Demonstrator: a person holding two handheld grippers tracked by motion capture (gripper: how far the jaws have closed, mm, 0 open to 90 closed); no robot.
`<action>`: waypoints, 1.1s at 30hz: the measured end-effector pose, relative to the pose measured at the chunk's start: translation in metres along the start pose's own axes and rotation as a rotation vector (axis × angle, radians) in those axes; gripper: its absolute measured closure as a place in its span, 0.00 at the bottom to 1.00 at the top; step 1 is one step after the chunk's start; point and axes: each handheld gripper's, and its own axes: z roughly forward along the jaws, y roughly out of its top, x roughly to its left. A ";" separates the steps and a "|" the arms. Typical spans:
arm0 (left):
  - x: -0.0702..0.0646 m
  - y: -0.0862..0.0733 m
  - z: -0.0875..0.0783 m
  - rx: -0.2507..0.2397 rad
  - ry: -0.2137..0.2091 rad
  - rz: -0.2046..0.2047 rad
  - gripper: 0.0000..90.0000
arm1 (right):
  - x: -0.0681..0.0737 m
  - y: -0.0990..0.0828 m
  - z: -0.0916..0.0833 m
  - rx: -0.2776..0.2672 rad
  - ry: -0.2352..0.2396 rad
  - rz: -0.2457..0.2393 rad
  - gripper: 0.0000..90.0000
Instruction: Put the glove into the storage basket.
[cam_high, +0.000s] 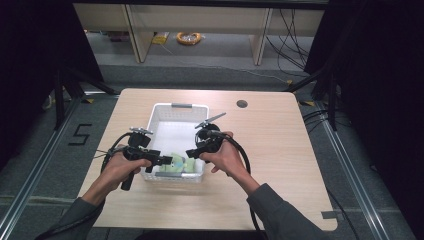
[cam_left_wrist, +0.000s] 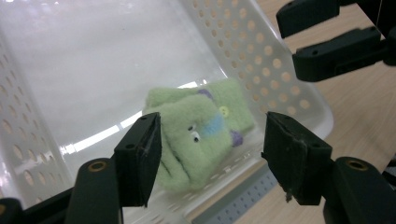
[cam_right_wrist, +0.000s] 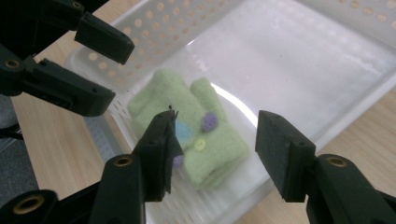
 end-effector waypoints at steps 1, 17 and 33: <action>-0.003 -0.001 0.000 -0.008 -0.001 0.001 0.39 | 0.001 -0.001 -0.004 0.012 -0.017 0.015 0.53; -0.043 -0.013 -0.005 -0.076 -0.049 0.038 0.30 | -0.012 -0.027 -0.043 -0.114 0.044 -0.034 0.46; -0.075 -0.024 -0.004 -0.133 -0.085 0.074 0.20 | -0.023 -0.055 -0.077 -0.200 0.044 -0.020 0.33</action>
